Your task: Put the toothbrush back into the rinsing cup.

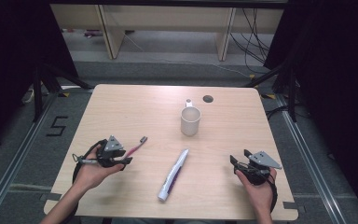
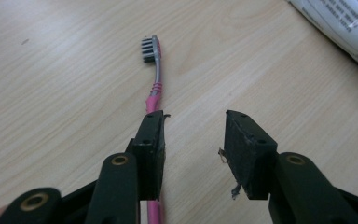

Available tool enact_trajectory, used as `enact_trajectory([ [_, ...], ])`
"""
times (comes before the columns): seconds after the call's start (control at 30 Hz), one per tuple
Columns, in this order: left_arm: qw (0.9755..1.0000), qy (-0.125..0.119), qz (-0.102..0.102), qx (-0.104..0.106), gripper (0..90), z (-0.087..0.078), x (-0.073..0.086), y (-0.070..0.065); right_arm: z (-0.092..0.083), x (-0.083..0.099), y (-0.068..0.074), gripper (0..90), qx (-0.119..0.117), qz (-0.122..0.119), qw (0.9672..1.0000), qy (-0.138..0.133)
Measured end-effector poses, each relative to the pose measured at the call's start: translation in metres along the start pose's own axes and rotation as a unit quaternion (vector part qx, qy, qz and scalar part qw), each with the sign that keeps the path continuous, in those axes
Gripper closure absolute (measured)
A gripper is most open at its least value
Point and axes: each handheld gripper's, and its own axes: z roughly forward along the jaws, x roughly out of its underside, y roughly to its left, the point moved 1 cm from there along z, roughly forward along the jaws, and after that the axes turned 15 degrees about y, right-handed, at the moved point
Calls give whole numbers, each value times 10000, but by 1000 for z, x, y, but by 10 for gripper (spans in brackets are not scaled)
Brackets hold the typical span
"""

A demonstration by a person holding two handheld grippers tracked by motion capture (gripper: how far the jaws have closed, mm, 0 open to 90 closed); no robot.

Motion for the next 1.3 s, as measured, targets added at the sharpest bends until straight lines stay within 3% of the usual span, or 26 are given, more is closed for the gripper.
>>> enact_trajectory([
  [0.1,9986,496,165,-3,615,-4,-13,10,0,0,1,364,-44,65,10000,57],
  [0.2,9976,668,175,-42,620,-5,-19,14,2,0,1,363,-79,58,9999,-27],
  [0.23,9960,870,225,-14,619,-4,-24,17,0,0,1,363,-49,52,10000,50],
  [0.3,9947,993,249,-40,619,-3,-27,19,0,0,1,363,-55,35,9999,80],
  [0.33,9934,1104,298,-25,620,-3,-29,20,1,-1,-2,363,35,-176,9998,3],
  [0.4,9907,1325,316,24,620,0,-33,21,1,-1,-2,363,49,-201,9998,-16],
  [0.47,9857,1624,451,98,620,2,-37,22,1,-1,-3,363,44,-197,9998,-13],
  [0.53,9814,1857,431,207,613,5,-41,22,1,-1,-1,363,-51,-92,9999,66],
  [0.57,9767,2085,444,241,609,8,-45,22,1,-1,-2,363,39,-178,9998,-4],
  [0.6,9767,2085,444,241,609,8,-45,22,1,-1,-2,363,39,-178,9998,-4],
  [0.73,9684,2424,544,234,610,15,-53,23,1,-1,-2,363,40,-198,9998,-8],
  [0.77,9649,2548,597,221,612,18,-56,24,2,-1,-1,363,-39,-146,9999,-9],
  [0.87,9628,2615,637,219,618,22,-58,24,1,-1,-1,362,-39,-165,9998,81],
  [0.97,9552,2863,718,217,626,28,-62,26,1,-1,-2,362,-121,-251,9995,125],
  [1.03,9551,2869,707,213,629,31,-63,26,1,-1,-2,362,-121,-253,9995,129],
  [1.1,9508,2999,743,214,635,32,-65,27,1,-1,-2,362,-122,-252,9995,130],
  [1.13,9504,3017,720,211,636,34,-65,27,1,-1,-2,362,-123,-252,9995,131],
  [1.3,9520,3000,602,116,643,40,-69,29,1,-1,-2,362,-123,-253,9995,147],
])
